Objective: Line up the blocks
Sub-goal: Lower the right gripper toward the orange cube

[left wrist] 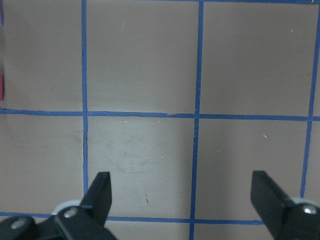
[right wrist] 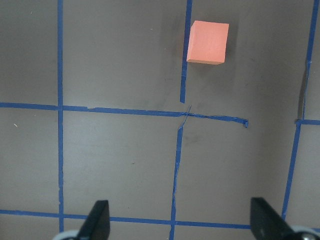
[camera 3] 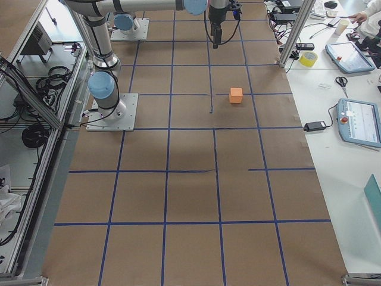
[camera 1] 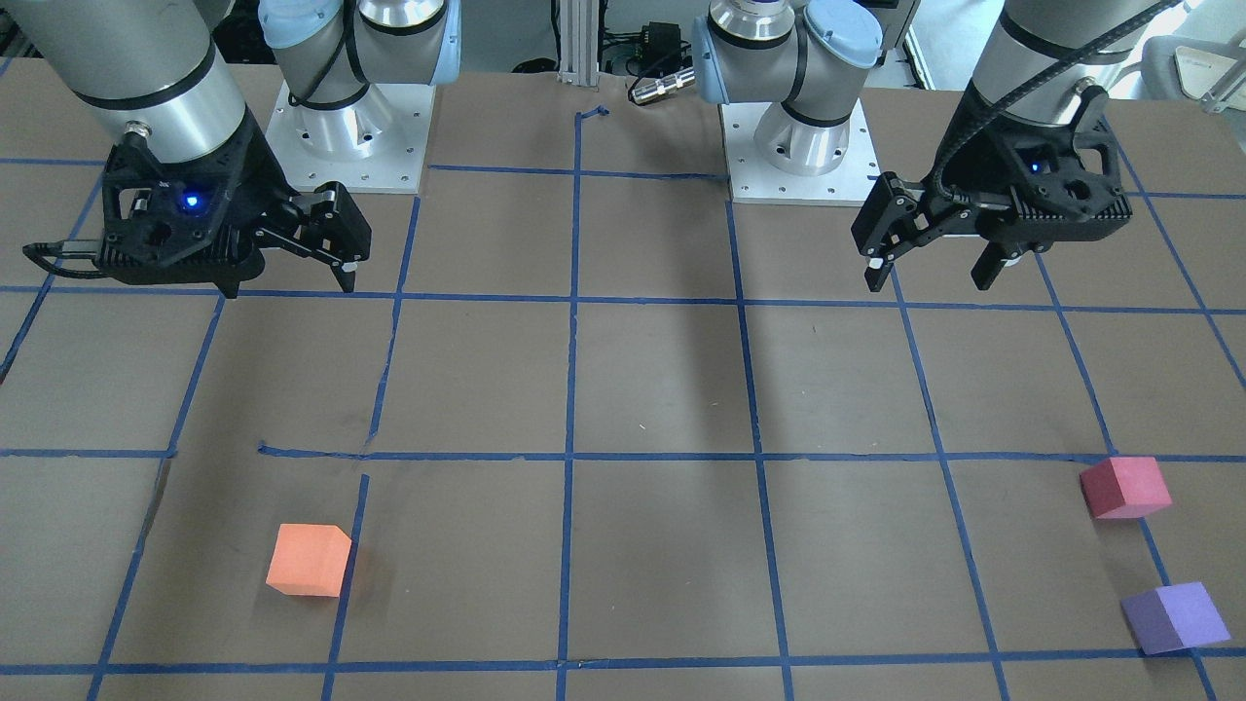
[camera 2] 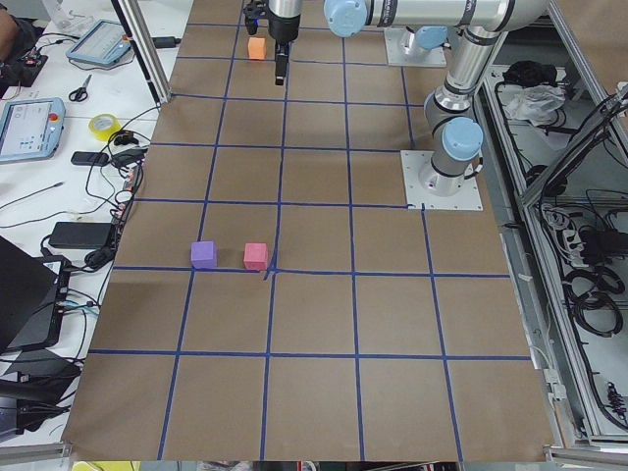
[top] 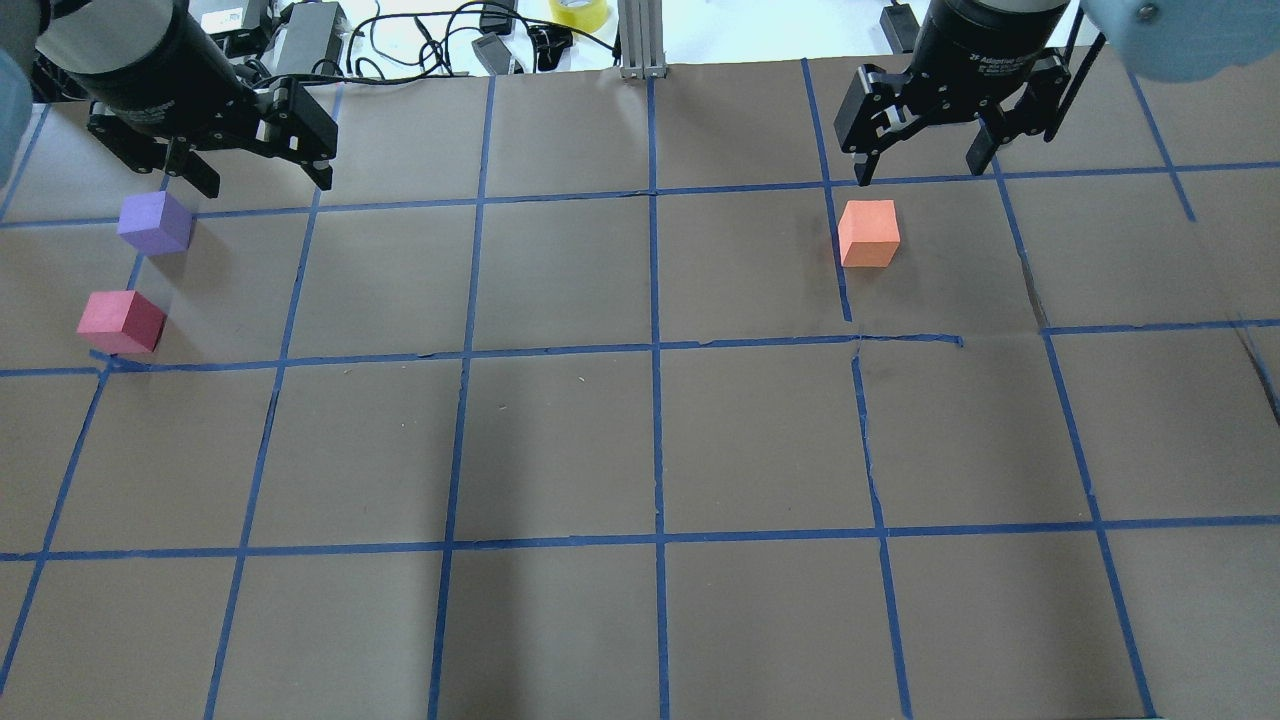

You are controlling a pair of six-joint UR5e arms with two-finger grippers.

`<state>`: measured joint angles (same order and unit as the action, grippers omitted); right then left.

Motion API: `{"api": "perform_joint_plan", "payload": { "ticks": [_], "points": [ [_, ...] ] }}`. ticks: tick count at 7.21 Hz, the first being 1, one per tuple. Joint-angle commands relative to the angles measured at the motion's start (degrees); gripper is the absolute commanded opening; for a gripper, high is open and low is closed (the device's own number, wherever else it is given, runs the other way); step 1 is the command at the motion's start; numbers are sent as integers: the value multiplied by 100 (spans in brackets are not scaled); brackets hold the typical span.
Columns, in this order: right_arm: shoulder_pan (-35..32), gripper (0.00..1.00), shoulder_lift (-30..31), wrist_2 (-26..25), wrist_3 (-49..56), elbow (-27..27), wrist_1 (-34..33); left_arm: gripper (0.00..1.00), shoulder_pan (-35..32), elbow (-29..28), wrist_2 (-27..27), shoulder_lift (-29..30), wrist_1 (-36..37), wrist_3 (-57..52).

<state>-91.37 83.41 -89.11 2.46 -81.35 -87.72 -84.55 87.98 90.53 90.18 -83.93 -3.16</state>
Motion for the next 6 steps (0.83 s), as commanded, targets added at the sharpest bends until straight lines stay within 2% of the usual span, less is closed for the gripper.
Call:
{"api": "perform_joint_plan", "payload": {
  "ticks": [1, 6],
  "points": [
    [-4, 100, 0, -88, 26, -21, -17, 100, 0, 0, 0, 0, 8, 0],
    [5, 100, 0, -45, 26, -39, -270, 100, 0, 0, 0, 0, 0, 0]
  ]
}}
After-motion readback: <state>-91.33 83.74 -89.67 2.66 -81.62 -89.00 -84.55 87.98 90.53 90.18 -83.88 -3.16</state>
